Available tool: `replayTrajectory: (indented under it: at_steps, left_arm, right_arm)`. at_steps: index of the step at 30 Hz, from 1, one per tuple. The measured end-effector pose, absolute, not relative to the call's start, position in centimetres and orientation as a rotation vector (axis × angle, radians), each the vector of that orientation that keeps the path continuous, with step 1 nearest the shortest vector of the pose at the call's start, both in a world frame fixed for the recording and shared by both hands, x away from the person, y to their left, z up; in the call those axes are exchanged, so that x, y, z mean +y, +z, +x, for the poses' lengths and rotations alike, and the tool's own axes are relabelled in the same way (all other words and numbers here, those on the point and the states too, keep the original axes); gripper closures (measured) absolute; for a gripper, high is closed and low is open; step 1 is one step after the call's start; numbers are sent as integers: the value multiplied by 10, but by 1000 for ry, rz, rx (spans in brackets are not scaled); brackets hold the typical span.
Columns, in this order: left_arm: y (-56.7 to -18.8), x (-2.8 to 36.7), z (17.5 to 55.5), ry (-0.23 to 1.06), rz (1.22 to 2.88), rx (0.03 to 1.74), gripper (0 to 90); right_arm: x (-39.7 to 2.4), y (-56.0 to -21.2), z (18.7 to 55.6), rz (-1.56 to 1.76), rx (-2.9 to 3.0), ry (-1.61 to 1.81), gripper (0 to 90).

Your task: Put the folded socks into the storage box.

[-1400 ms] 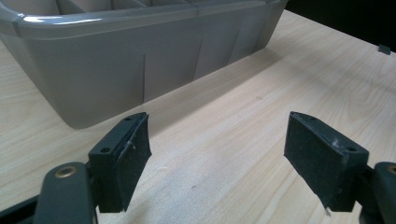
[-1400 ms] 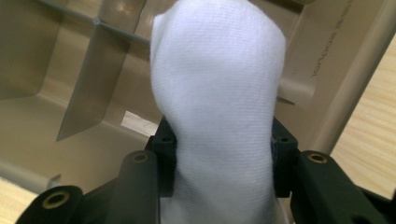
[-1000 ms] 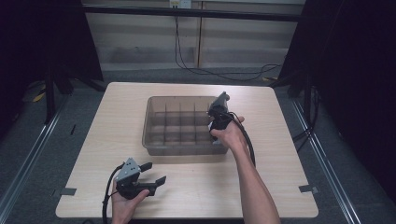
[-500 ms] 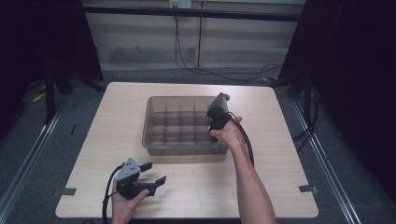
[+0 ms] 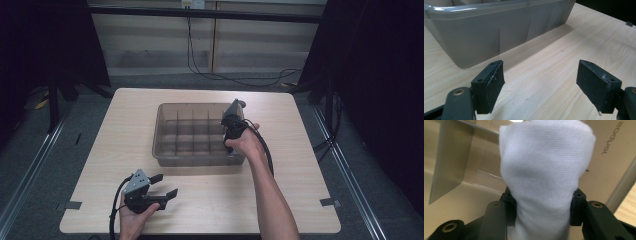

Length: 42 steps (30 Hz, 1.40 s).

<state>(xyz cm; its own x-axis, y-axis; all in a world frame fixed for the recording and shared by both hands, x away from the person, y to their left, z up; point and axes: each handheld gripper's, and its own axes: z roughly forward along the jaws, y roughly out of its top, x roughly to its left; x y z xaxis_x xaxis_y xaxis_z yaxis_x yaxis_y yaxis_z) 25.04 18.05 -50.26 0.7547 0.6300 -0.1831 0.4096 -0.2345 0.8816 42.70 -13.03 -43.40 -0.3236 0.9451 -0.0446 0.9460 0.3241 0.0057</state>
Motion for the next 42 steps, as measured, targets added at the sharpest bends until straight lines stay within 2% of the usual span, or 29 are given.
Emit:
replayTrajectory:
  at_steps: [6, 11, 23, 29, 38, 40, 41, 42]
  left_arm:
    - [-503, 180, 250, 256, 1864, 799, 221]
    - [-503, 180, 250, 256, 1864, 799, 222]
    - [-503, 180, 250, 265, 1865, 795, 224]
    - [-503, 181, 250, 262, 1865, 795, 224]
    - [-503, 181, 250, 258, 1869, 797, 224]
    - [-503, 181, 250, 258, 1868, 797, 224]
    - [-503, 181, 250, 257, 1867, 800, 224]
    - [-503, 181, 250, 257, 1865, 801, 224]
  right_arm:
    - [-136, -427, 422, 1812, 2511, 72, 519]
    - [-133, -422, 417, 1761, 2507, 109, 436]
    - [-142, -397, 409, 1738, 2495, 296, 340]
    - [-144, -386, 414, 1733, 2478, 380, 356]
    - [-133, -401, 424, 1708, 2492, 289, 370]
    - [-132, -403, 424, 1708, 2491, 277, 390]
    - [-132, -405, 424, 1701, 2484, 265, 452]
    - [-132, -406, 424, 1699, 2479, 256, 465]
